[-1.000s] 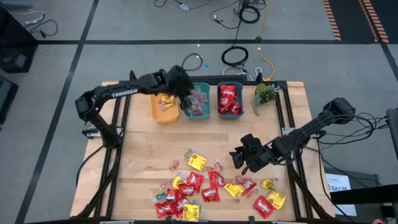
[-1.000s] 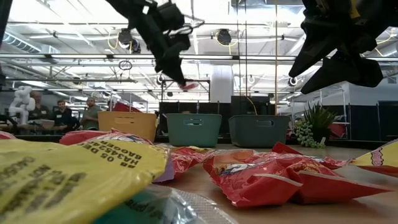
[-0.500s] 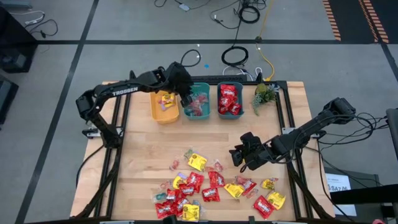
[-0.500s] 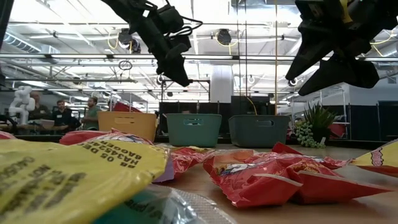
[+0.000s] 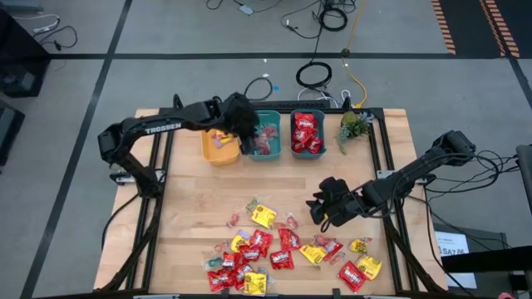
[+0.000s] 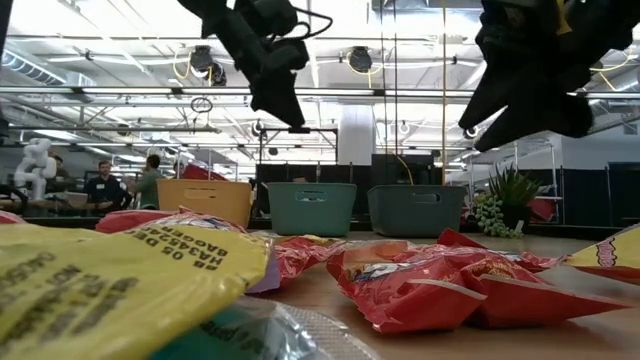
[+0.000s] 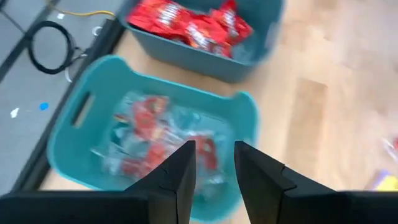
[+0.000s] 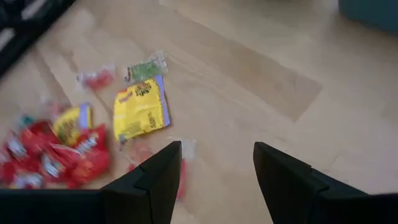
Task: Sort candy
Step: Put the yellow candy into the yellow bin
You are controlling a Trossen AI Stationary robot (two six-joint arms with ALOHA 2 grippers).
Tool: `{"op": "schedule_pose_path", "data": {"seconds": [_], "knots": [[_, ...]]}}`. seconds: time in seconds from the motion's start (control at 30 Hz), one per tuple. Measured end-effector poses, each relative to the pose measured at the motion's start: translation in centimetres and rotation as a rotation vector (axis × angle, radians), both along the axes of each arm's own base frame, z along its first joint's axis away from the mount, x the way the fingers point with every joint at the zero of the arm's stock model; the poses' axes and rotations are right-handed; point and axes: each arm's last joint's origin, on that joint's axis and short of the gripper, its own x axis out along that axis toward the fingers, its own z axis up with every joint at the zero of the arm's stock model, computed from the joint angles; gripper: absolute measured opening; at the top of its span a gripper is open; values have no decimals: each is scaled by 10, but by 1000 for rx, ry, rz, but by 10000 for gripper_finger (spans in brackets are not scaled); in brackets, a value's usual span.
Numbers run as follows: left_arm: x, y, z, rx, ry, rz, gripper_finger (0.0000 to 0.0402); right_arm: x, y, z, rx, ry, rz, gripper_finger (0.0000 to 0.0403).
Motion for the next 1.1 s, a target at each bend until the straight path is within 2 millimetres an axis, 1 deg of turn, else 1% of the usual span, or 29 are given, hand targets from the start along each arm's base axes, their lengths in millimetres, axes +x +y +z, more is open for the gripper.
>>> {"op": "schedule_pose_path", "data": {"seconds": [0.17, 0.27, 0.37, 0.43, 0.5, 0.63, 0.77, 0.87, 0.97, 1.03, 1.1], "knots": [[-4, -27, -1, -31, 6, -40, 121, 5, -5, 1, -173, 58, 197, 203], [-9, -41, -4, -56, 19, -53, 121, 9, -9, 5, -203, 102, 318, 222], [-16, -54, -11, -89, 35, -51, 121, 13, -14, 12, -222, 137, 380, 247], [-22, -62, -18, -111, 47, -49, 121, 15, -17, 20, -251, 169, 418, 264], [-28, -71, -24, -134, 53, -43, 121, 18, -17, 32, -292, 187, 457, 277], [-43, -87, -39, -178, 26, -17, 121, 19, -14, 61, -343, 240, 528, 284], [-64, -103, -56, -195, 23, 46, 121, 23, -1, 87, -378, 311, 602, 275], [-81, -114, -68, -222, 32, 77, 121, 33, 16, 95, -378, 378, 675, 269], [-98, -126, -79, -242, 30, 113, 121, 43, 36, 89, -352, 465, 753, 268], [-108, -134, -85, -261, 13, 115, 121, 49, 51, 78, -321, 507, 785, 269], [-117, -144, -90, -283, -25, 94, 121, 52, 63, 70, -280, 510, 781, 270]]}}
